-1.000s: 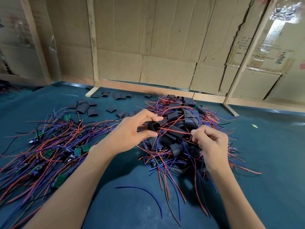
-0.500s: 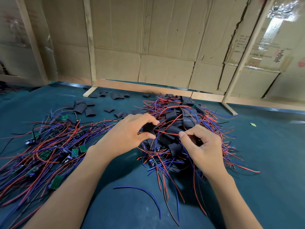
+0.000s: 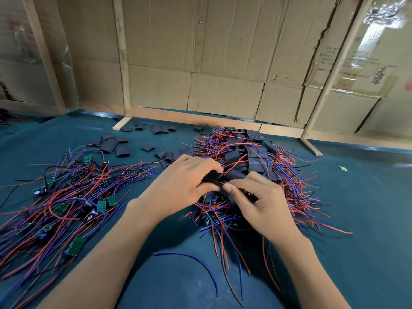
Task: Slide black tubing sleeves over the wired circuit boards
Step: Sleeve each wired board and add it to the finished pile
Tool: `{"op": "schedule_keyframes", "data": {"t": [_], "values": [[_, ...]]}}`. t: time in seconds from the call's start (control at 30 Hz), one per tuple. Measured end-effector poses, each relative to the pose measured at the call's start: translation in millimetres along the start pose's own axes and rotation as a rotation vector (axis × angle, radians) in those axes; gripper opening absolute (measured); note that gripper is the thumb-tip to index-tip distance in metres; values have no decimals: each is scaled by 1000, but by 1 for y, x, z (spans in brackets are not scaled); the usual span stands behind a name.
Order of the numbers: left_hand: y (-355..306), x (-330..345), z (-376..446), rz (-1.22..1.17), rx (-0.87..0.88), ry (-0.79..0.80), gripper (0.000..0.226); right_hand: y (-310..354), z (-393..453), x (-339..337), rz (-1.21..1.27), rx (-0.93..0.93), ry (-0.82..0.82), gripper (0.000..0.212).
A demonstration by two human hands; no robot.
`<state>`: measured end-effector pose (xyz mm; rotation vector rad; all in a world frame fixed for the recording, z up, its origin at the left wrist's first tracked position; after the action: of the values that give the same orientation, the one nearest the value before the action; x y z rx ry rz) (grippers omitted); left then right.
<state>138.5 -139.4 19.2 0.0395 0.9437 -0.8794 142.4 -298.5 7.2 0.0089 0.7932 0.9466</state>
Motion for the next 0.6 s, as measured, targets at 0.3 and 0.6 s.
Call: {"op": "schedule_keyframes", "data": {"t": [0.3,0.6], "values": [[-8,5,-1,-160,-25,24,25,-17,-3,7,363,241,64,40],[-2,-8,-1,-310,-91,-104,24,-28,-4,1,305,360,-67,38]]}}
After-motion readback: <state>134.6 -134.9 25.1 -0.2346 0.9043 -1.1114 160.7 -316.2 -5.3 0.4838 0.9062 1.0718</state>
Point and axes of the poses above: each hand's wrist, its own z-axis towards the middle knuckle, its own x-axis out of the palm, y = z × x, the point moved 8 cm from there along z, towards the middle knuckle, and after that the axes turned 11 degrees about -z, right-handed, at the moved point
